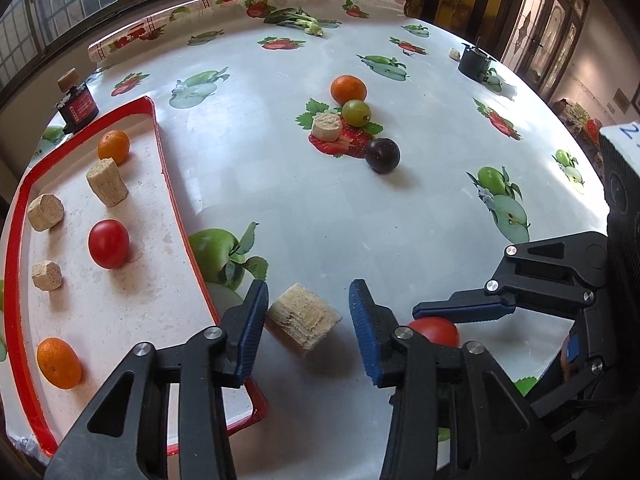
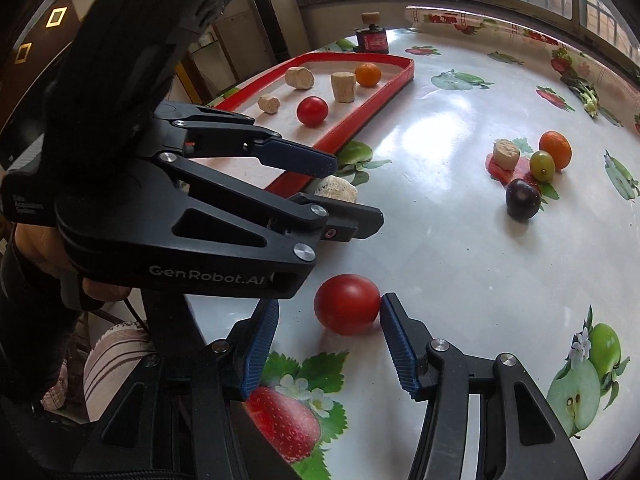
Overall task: Organize fruits
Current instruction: 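Grasp a red tomato with the right tool while the left grasps a beige bread block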
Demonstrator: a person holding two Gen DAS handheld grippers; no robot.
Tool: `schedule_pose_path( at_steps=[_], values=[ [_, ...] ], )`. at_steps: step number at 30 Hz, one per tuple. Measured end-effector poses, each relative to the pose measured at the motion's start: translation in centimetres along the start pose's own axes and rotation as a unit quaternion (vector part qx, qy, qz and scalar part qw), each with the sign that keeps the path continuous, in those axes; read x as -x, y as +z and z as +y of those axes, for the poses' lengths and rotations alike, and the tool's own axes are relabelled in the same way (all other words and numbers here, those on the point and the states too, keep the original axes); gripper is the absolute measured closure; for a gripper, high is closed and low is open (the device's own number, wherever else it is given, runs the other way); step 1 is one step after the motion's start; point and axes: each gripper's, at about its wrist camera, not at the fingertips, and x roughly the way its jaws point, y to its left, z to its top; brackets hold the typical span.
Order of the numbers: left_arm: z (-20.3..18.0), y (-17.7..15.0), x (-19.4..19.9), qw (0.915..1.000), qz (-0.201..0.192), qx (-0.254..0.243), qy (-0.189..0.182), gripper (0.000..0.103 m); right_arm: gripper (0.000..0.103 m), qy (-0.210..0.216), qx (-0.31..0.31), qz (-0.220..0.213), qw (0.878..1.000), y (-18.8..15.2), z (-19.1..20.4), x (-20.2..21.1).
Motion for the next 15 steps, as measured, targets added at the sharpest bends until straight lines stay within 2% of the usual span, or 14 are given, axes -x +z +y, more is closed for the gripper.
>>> schedule_pose_path(
  at_steps=[2,4,8,15],
  values=[
    [-0.1,-0.2,0.0,1.0000,-0.005,-0.006,0.001,0.068,0.073,0.007,-0.008,-0.006,1.000,0.1,-0.5,0.2],
    [-0.2,-0.3,0.1,1.0000,-0.006,-0.007,0.002,0.068,0.073,0.015,-0.018,-0.004,1.000,-0.1,-1.0,0.6],
    [0.0,-0.3,0.6,0.9999,-0.013,0.003,-0.002,0.068,0.073,-0.002,-0.028,-0.012,1.000,-0.8,-2.4,2.1],
    [0.8,0.1,3.2,0.9982,-0.050,0.033,0.001,0.068,0.073,-0.029,-0.064,-0.053,0.996,-0.6,-5.4,5.6]
  ],
)
